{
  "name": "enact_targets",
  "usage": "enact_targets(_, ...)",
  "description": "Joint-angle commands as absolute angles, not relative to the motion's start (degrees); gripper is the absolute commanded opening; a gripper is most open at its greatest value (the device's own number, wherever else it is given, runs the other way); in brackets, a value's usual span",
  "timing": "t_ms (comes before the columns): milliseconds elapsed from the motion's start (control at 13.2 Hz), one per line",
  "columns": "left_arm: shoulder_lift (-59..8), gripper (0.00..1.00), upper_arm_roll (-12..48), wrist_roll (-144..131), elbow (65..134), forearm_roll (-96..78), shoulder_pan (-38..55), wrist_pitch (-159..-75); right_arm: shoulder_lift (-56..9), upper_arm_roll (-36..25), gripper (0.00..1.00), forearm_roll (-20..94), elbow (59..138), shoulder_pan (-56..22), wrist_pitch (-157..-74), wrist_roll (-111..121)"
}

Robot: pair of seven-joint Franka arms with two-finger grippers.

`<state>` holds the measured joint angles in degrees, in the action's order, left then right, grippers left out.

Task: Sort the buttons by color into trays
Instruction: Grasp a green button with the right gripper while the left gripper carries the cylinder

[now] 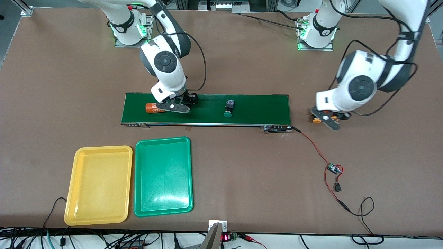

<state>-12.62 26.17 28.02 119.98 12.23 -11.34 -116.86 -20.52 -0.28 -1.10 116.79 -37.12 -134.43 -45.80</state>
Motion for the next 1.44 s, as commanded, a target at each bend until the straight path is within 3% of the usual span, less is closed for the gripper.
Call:
enact_targets(0, -14.5, 0.20, 31.0, 34.7, 119.1, 8.2, -11.5, -119.7, -22.0, -0.4, 1.00, -1.1, 115.8, -36.9, -135.7, -45.4)
enact_targets(227, -18.0, 0.20, 32.7, 41.9, 119.2, 7.7, -7.0, -127.2, -23.1, -0.4, 1.00, -1.2, 115.8, -36.8, -136.5, -45.3)
enact_targets(302, -18.8, 0.20, 33.1, 44.0, 119.2, 7.8, -5.6, -129.4, -23.2, -0.4, 0.92, -1.2, 115.8, -36.8, -136.6, -44.9)
enact_targets(529, -22.7, 0.20, 33.0, 49.9, 119.4, 8.3, -2.8, -136.3, -23.1, -0.4, 0.37, -1.4, 115.8, -37.0, -136.4, -44.9)
enact_targets(680, -24.0, 0.21, 33.0, 52.5, 119.8, 8.5, -1.8, -139.4, -22.9, -0.5, 0.15, -1.4, 115.8, -36.9, -136.1, -45.1)
enact_targets(756, -23.9, 0.34, 33.0, 52.5, 119.9, 8.5, -1.8, -139.3, -22.2, -0.8, 0.12, -1.4, 115.8, -36.9, -136.0, -44.7)
enact_targets(831, -23.9, 0.99, 33.0, 52.6, 119.9, 8.4, -1.8, -139.2, -21.0, -1.0, 0.12, -1.4, 115.8, -36.4, -135.9, -44.1)
enact_targets(1058, -22.4, 1.00, 32.8, 51.6, 119.8, 8.2, -1.8, -138.0, -16.1, -1.1, 0.12, -1.8, 111.7, -31.4, -129.1, -39.0)
enact_targets(1209, -18.2, 1.00, 32.2, 49.6, 119.4, 7.7, -2.0, -132.8, -17.0, -1.1, 0.12, -1.8, 103.5, -27.7, -122.7, -32.4)
enact_targets(1361, -12.7, 1.00, 29.1, 42.9, 119.4, 7.7, -2.0, -127.8, -18.7, -1.1, 0.12, -1.8, 97.9, -23.5, -122.3, -27.0)
